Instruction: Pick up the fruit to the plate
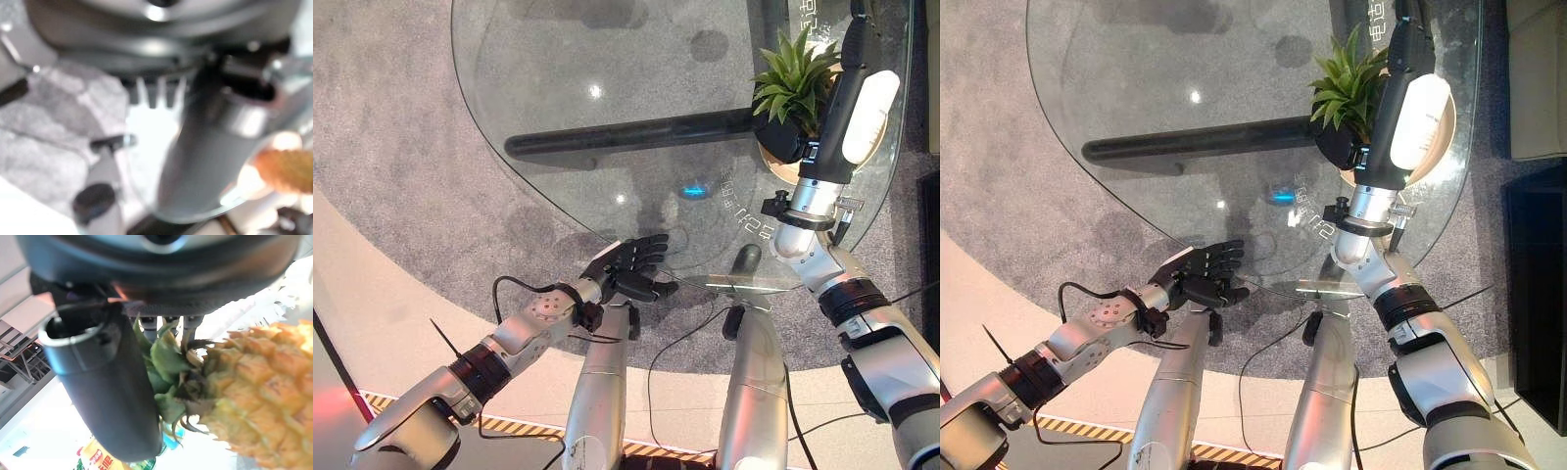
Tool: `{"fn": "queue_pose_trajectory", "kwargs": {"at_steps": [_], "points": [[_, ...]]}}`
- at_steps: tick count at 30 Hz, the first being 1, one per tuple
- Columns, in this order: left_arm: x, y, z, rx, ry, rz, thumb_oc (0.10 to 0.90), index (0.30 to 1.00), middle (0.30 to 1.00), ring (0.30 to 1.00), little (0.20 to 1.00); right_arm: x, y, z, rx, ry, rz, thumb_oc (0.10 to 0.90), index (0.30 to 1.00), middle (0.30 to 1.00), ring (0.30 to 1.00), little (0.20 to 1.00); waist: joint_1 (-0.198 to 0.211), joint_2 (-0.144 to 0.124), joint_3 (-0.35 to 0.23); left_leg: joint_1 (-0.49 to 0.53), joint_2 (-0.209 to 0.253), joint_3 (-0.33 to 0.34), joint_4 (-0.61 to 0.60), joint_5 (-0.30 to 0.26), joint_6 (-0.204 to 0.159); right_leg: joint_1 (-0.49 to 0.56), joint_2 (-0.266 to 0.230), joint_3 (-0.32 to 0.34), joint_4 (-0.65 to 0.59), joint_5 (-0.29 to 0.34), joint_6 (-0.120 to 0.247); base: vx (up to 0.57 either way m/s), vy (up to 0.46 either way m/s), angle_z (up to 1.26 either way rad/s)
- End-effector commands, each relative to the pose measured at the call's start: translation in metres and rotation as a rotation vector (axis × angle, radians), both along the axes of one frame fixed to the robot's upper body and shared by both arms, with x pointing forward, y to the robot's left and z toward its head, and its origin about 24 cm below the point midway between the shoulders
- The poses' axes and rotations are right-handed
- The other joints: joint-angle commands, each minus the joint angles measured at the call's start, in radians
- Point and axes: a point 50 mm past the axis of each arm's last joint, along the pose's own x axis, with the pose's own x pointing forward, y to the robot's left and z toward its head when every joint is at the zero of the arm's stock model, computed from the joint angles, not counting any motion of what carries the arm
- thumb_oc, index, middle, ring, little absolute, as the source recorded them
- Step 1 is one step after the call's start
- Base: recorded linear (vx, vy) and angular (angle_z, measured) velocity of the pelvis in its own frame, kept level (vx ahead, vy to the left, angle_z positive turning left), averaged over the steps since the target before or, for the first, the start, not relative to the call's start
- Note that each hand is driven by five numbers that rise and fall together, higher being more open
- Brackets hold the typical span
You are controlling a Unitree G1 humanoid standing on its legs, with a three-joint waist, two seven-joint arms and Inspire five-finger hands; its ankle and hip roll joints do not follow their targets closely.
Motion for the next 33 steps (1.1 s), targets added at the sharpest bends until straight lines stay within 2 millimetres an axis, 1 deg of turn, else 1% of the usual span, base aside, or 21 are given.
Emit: {"fn": "queue_pose_trajectory", "kwargs": {"at_steps": [1,7,9,14,20,23,33], "points": [[-0.02,-0.012,0.005,-0.097,-0.027,-0.069,0.8,0.9,0.9,0.9,0.9,-0.016,-0.01,0.035,0.031,-0.219,0.001,0.8,0.9,0.9,0.9,0.9,-0.017,0.049,-0.025,0.019,-0.121,0.081,0.07,-0.137,0.051,0.065,0.121,-0.081,-0.073,0.0,-0.002,0.0,0.0,0.0],[-0.024,-0.01,0.003,-0.098,-0.028,-0.06,0.8,0.9,0.9,0.9,0.9,-0.023,-0.007,0.036,0.038,-0.263,-0.004,0.8,0.9,0.9,0.9,0.9,-0.021,0.042,-0.025,0.038,-0.12,0.082,0.065,-0.139,0.052,0.085,0.125,-0.081,-0.08,-0.001,-0.001,0.0,0.0,0.0],[-0.029,-0.009,0.002,-0.102,-0.027,-0.054,0.8,0.9,0.9,0.9,0.9,-0.03,-0.005,0.035,0.036,-0.299,-0.013,0.8,0.9,0.9,0.9,0.9,-0.027,0.035,-0.025,0.056,-0.119,0.084,0.059,-0.14,0.054,0.103,0.13,-0.078,-0.086,-0.003,-0.001,0.0,0.0,0.0],[-0.032,-0.006,0.0,-0.105,-0.026,-0.048,0.8,0.9,0.9,0.9,0.9,-0.036,-0.005,0.034,0.02,-0.317,-0.038,0.8,0.9,0.9,0.9,0.9,-0.033,0.027,-0.025,0.078,-0.117,0.087,0.051,-0.141,0.056,0.127,0.133,-0.076,-0.094,-0.004,0.0,0.0,0.0,-0.01],[-0.035,-0.004,-0.001,-0.108,-0.02,-0.043,0.8,0.9,0.9,0.9,0.9,-0.041,-0.005,0.032,0.006,-0.323,-0.072,0.8,0.9,0.9,0.9,0.9,-0.038,0.02,-0.025,0.101,-0.113,0.09,0.043,-0.142,0.057,0.15,0.136,-0.073,-0.101,-0.005,0.0,0.0,0.002,-0.02],[-0.037,-0.002,-0.001,-0.112,-0.015,-0.038,0.8,0.9,0.9,0.9,0.9,-0.044,-0.007,0.031,0.014,-0.324,-0.101,0.8,0.9,0.9,0.9,0.9,-0.042,0.012,-0.025,0.118,-0.112,0.092,0.036,-0.14,0.057,0.171,0.142,-0.072,-0.11,-0.006,0.001,0.0,0.003,-0.01],[-0.038,-0.001,-0.001,-0.118,-0.024,-0.025,0.8,0.9,0.9,0.9,0.9,-0.048,0.003,0.028,-0.03,-0.289,-0.053,0.8,0.9,0.9,0.9,0.9,-0.044,-0.002,-0.025,0.144,-0.114,0.087,0.02,-0.136,0.059,0.203,0.147,-0.074,-0.131,-0.004,0.003,0.0,0.001,-0.03]]}}
